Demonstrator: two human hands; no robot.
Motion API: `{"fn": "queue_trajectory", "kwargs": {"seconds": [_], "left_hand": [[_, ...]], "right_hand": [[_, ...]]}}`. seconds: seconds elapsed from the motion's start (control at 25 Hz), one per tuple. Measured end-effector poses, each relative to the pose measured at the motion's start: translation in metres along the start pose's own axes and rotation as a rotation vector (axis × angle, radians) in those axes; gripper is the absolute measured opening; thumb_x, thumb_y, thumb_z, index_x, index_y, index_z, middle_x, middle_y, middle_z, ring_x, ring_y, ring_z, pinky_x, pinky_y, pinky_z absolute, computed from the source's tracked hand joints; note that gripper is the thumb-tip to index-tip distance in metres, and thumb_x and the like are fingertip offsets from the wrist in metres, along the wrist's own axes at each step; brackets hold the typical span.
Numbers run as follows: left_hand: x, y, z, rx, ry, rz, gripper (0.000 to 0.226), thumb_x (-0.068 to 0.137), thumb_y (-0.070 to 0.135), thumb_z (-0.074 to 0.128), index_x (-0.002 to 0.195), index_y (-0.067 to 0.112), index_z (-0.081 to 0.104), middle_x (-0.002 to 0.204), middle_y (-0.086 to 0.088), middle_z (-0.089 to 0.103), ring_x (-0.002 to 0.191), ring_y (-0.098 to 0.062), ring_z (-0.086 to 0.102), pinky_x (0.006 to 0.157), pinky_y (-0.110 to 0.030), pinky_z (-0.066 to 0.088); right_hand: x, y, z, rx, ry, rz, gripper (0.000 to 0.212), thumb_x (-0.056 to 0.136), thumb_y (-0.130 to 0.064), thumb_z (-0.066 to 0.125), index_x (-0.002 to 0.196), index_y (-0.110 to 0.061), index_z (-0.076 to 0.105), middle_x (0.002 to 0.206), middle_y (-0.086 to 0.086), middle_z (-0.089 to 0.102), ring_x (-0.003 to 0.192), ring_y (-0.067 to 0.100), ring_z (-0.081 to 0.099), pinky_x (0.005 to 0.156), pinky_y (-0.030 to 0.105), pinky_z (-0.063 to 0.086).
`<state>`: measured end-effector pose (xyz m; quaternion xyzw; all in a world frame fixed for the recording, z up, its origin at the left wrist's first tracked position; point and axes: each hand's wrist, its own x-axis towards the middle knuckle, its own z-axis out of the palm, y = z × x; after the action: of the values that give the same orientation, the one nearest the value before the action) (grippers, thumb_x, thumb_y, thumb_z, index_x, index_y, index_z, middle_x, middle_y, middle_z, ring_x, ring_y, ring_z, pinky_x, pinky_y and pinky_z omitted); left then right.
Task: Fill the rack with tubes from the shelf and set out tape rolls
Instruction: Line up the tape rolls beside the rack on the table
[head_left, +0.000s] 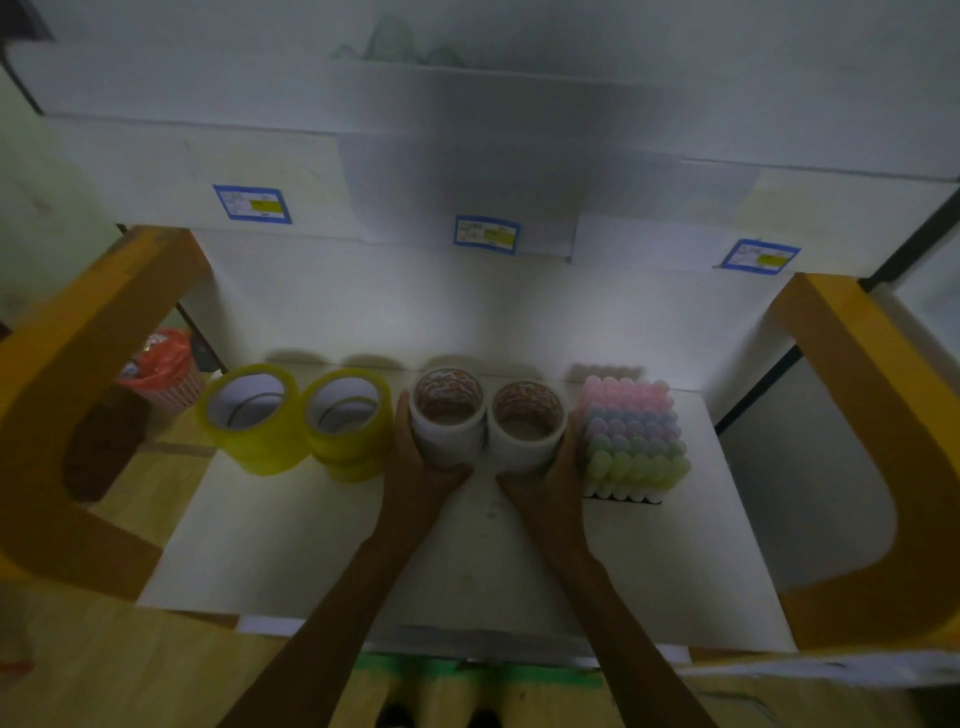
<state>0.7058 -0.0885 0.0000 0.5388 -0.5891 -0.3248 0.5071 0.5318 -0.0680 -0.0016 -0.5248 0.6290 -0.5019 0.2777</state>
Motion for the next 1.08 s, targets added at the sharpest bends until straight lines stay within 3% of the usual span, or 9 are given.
{"fn": "queue_trajectory", "kwargs": {"seconds": [0.16,0.28,0.4,0.56,0.72,0.92,1.08], "left_hand": [[-0.002,0.002,0.0,-0.009,0.023,0.002,0.12,0.057,0.021,0.091,0.15,0.004,0.016,0.154,-0.012,0.028,0.142,-0.017,0.028,0.116,-0.033,0.026],[0.006,0.002,-0.006,-0.003,0.001,-0.015,0.117,0.057,0.027,0.093,0.148,0.006,0.022,0.152,-0.01,0.034,0.14,-0.021,0.034,0.112,-0.048,0.031],[0.006,0.015,0.0,-0.046,-0.002,-0.008,0.096,0.061,0.012,0.092,0.14,0.009,0.038,0.141,-0.004,0.049,0.131,-0.019,0.046,0.107,-0.047,0.039],[0.001,0.015,0.006,-0.073,0.045,-0.016,0.089,0.069,0.016,0.088,0.142,0.01,0.038,0.142,-0.002,0.049,0.13,-0.019,0.047,0.105,-0.05,0.04],[-0.001,0.018,0.002,-0.061,0.076,-0.013,0.081,0.073,0.013,0.085,0.14,0.012,0.04,0.139,-0.002,0.051,0.128,-0.017,0.049,0.105,-0.046,0.041],[-0.003,0.025,0.004,-0.094,0.076,0.015,0.069,0.077,0.013,0.081,0.135,0.011,0.043,0.132,-0.002,0.055,0.124,-0.018,0.053,0.103,-0.041,0.043],[-0.001,0.013,0.001,-0.046,0.031,-0.081,0.086,0.078,0.024,0.082,0.146,0.012,0.032,0.145,-0.005,0.045,0.133,-0.023,0.044,0.108,-0.049,0.037]], "right_hand": [[0.004,-0.001,-0.004,-0.004,-0.033,0.022,0.106,0.068,-0.024,0.082,0.15,-0.018,0.014,0.158,0.012,0.018,0.146,0.025,0.016,0.117,0.05,0.021],[0.003,-0.01,-0.005,-0.01,-0.038,0.002,0.106,0.073,-0.014,0.081,0.144,-0.029,0.004,0.158,0.009,0.011,0.147,0.02,0.01,0.12,0.043,0.015],[0.004,-0.009,-0.004,0.023,0.037,0.004,0.095,0.078,-0.03,0.075,0.149,-0.027,0.012,0.158,0.006,0.018,0.146,0.017,0.017,0.118,0.046,0.02],[0.007,-0.005,-0.002,0.063,0.066,0.055,0.094,0.078,-0.043,0.074,0.151,-0.023,0.017,0.155,0.001,0.028,0.142,0.014,0.027,0.114,0.047,0.029],[0.006,-0.011,-0.001,0.086,0.064,0.028,0.087,0.077,-0.028,0.08,0.141,-0.041,0.024,0.147,-0.002,0.038,0.137,0.012,0.035,0.113,0.032,0.03],[0.005,-0.013,-0.004,0.075,0.042,0.025,0.092,0.078,-0.021,0.08,0.14,-0.039,0.016,0.151,-0.004,0.028,0.14,0.007,0.024,0.117,0.033,0.022],[0.0,-0.02,-0.007,0.047,0.02,0.024,0.098,0.08,-0.019,0.078,0.139,-0.045,0.005,0.156,-0.003,0.018,0.144,0.01,0.016,0.119,0.039,0.018]]}}
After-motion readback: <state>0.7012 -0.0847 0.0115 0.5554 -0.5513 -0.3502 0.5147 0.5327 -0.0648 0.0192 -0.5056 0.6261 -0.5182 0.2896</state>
